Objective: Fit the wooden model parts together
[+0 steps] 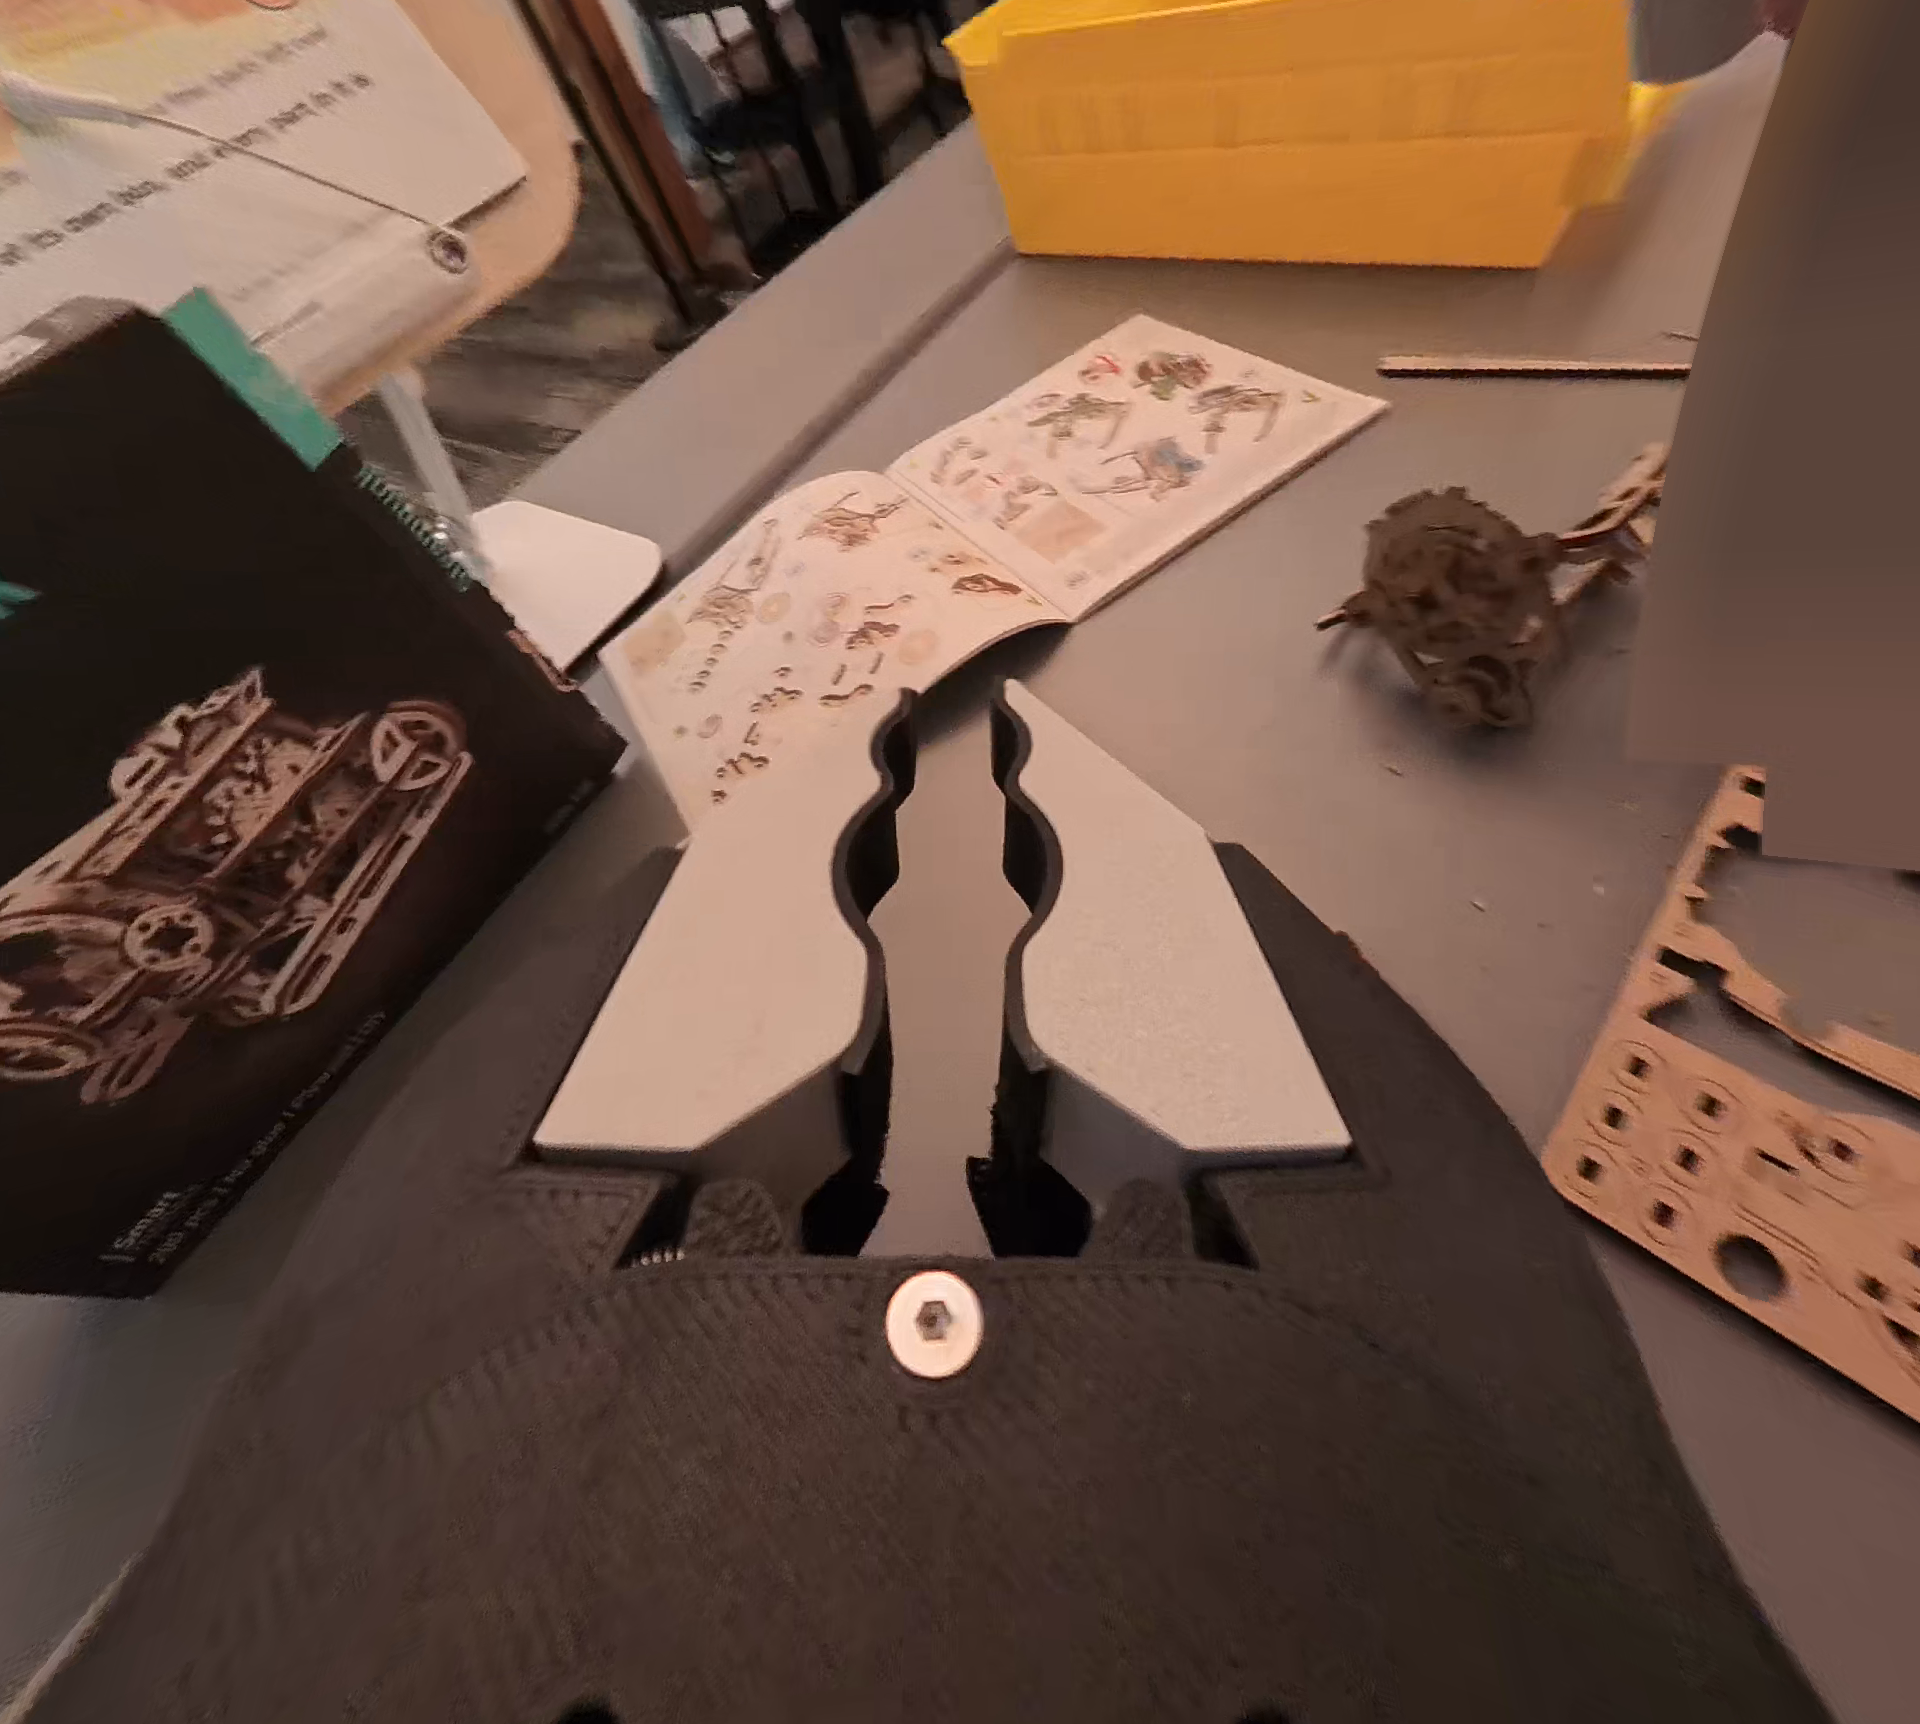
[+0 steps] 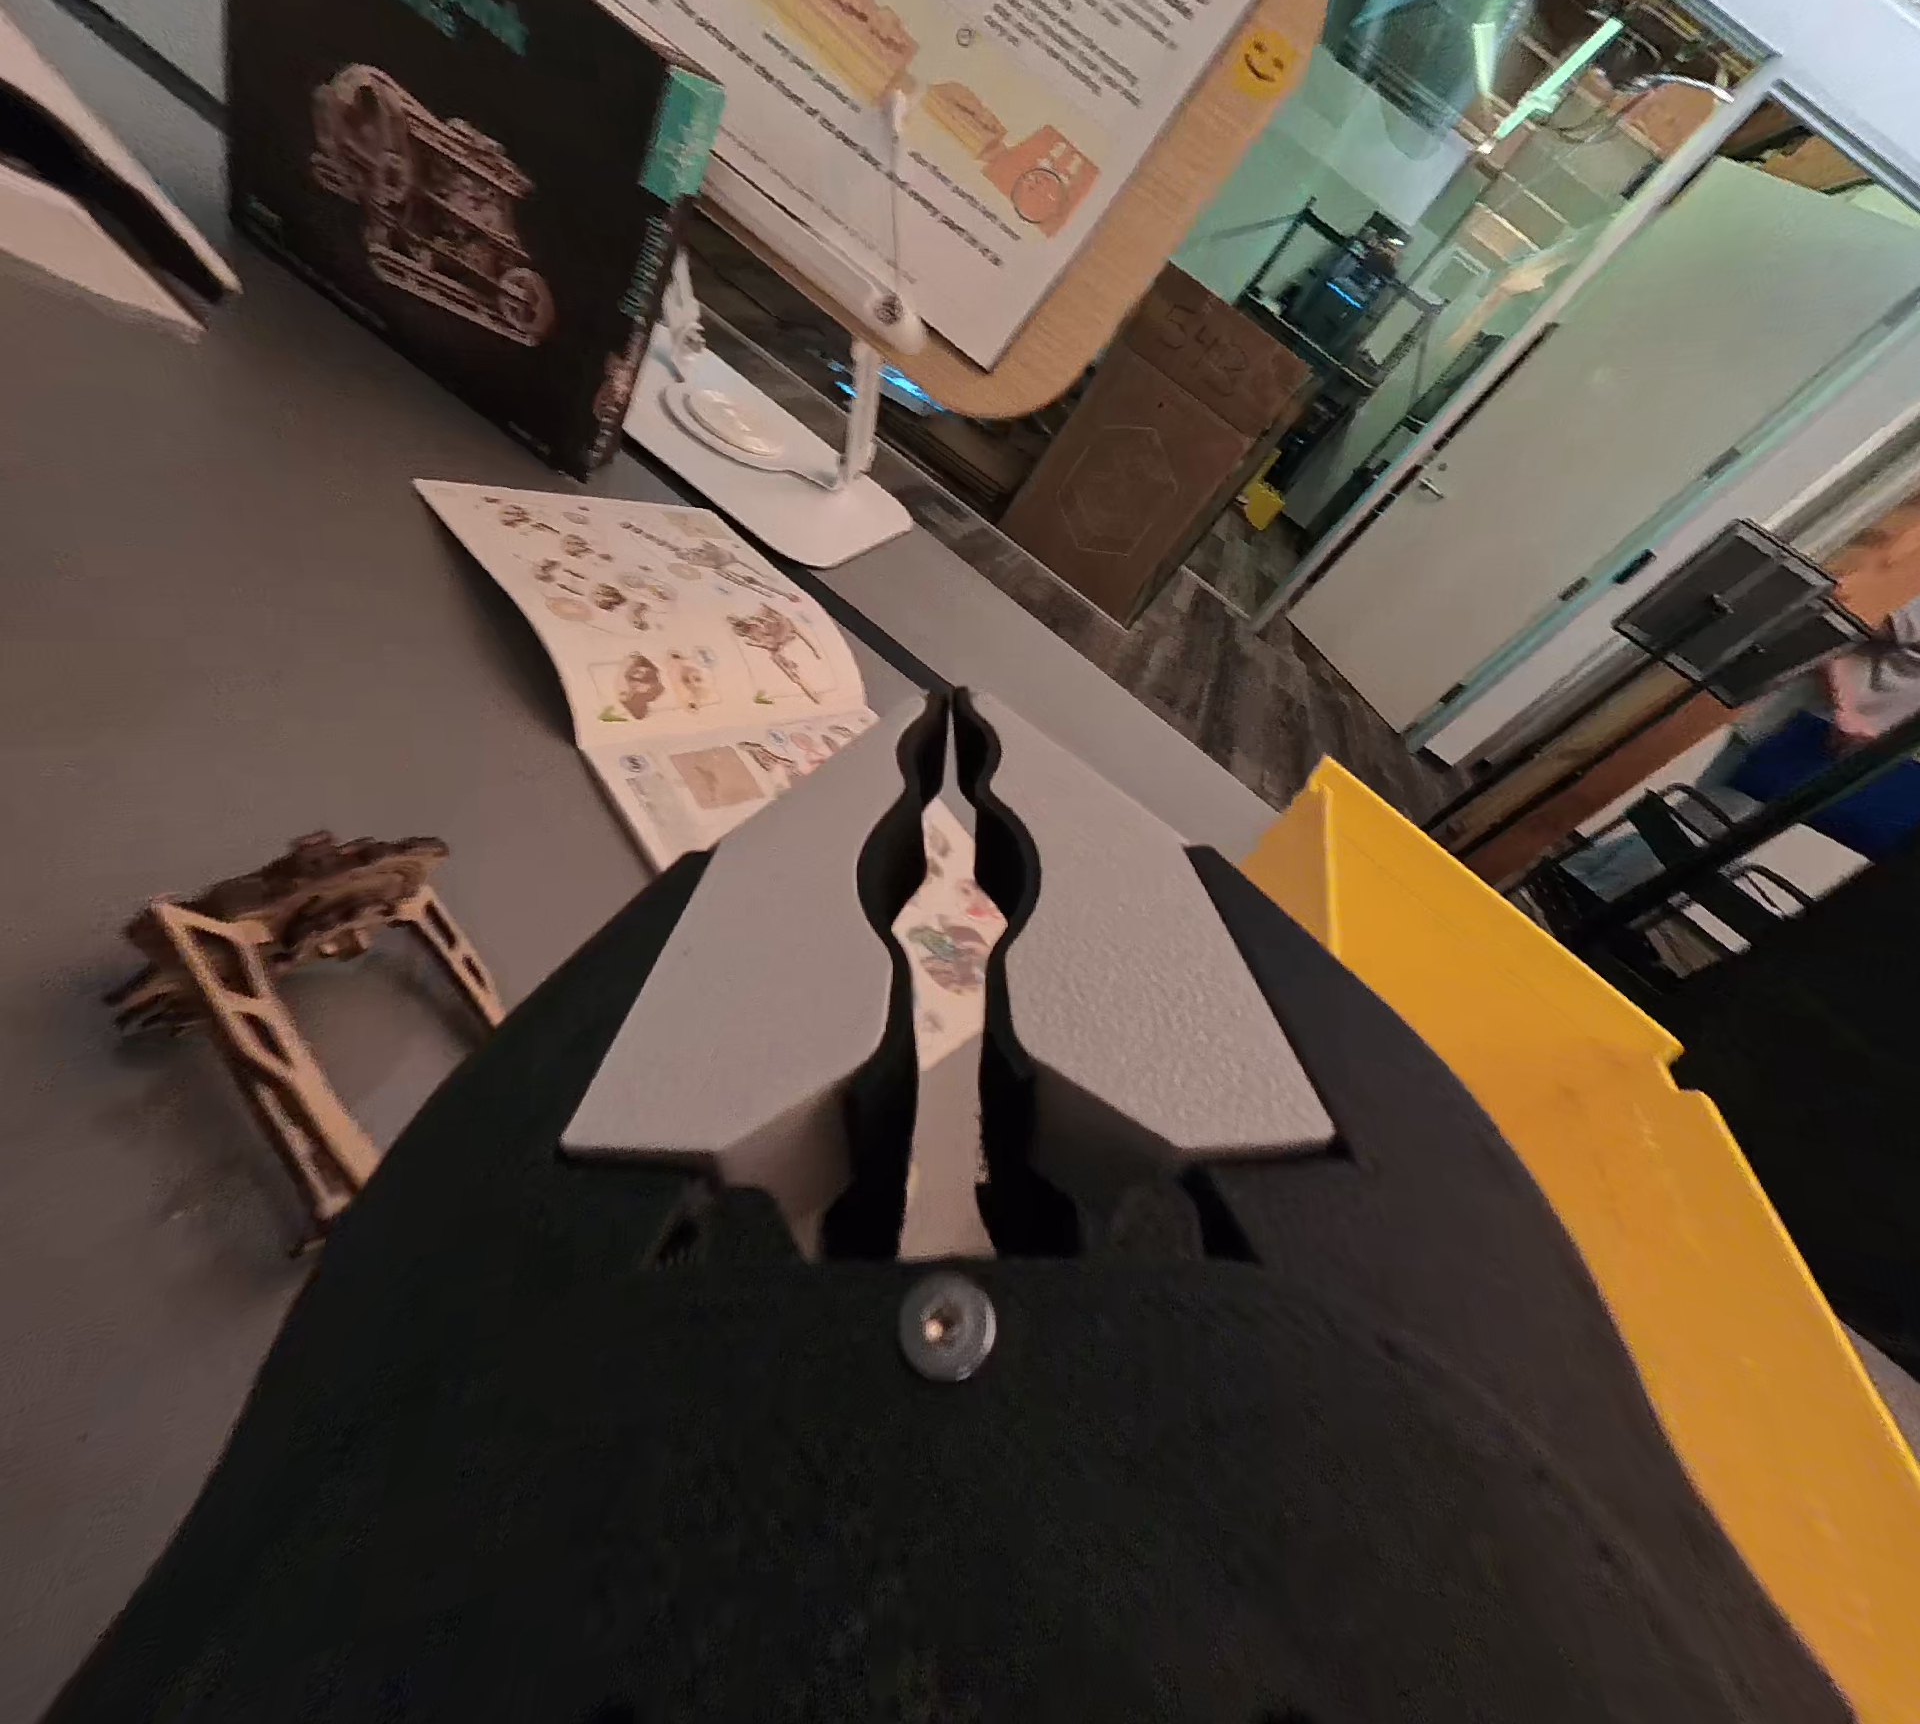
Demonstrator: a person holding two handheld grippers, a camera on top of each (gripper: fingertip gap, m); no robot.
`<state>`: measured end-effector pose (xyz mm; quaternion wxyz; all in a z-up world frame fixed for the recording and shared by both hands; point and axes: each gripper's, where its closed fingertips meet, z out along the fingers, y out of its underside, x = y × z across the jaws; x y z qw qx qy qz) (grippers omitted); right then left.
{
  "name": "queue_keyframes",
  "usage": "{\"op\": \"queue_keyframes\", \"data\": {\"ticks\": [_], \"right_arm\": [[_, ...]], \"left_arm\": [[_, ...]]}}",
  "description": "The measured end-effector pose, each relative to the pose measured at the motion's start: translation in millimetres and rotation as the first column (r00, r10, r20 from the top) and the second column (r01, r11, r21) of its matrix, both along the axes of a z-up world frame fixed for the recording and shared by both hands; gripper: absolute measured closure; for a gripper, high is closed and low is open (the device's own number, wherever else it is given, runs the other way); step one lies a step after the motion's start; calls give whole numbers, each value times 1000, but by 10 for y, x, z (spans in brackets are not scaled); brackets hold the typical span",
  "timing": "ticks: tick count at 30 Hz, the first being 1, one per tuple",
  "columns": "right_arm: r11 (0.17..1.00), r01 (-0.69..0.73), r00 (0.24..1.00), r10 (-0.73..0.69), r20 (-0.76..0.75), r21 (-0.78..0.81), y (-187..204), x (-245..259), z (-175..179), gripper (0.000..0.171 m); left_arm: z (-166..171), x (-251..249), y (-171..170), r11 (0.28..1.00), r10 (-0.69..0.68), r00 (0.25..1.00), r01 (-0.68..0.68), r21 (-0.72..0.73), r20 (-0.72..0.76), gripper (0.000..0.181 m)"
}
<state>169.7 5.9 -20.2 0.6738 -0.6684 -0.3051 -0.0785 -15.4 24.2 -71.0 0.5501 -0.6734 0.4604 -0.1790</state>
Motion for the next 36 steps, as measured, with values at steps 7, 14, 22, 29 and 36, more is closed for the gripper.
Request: {"op": "queue_keyframes", "data": {"ticks": [7, 14, 22, 29, 36], "right_arm": [[860, -489, 867, 463, -182, -145, -868, -1055, 167, 148], [688, -564, 817, 546, -186, -456, -2161, -1116, -665, 109], [763, -164, 977, 37, -211, -625, -2300, -792, -982, 97], [699, 504, 857, -479, 190, -508, -2117, 26, -938, 54], [665, 621, 782, -566, 262, -415, -2211, 60, -774, 55]], "left_arm": [[294, 234, -653, 923, -280, 955, 295, -247, 96, 139], [508, 228, -1165, 883, -429, 903, 418, -214, -5, 136], [351, 260, -994, 989, -69, 942, 109, 102, -330, 127], [103, 488, -1529, 984, -169, 909, 174, -20, -382, 107], [196, 567, -1746, 977, -173, 911, 206, 50, -374, 109]]}}
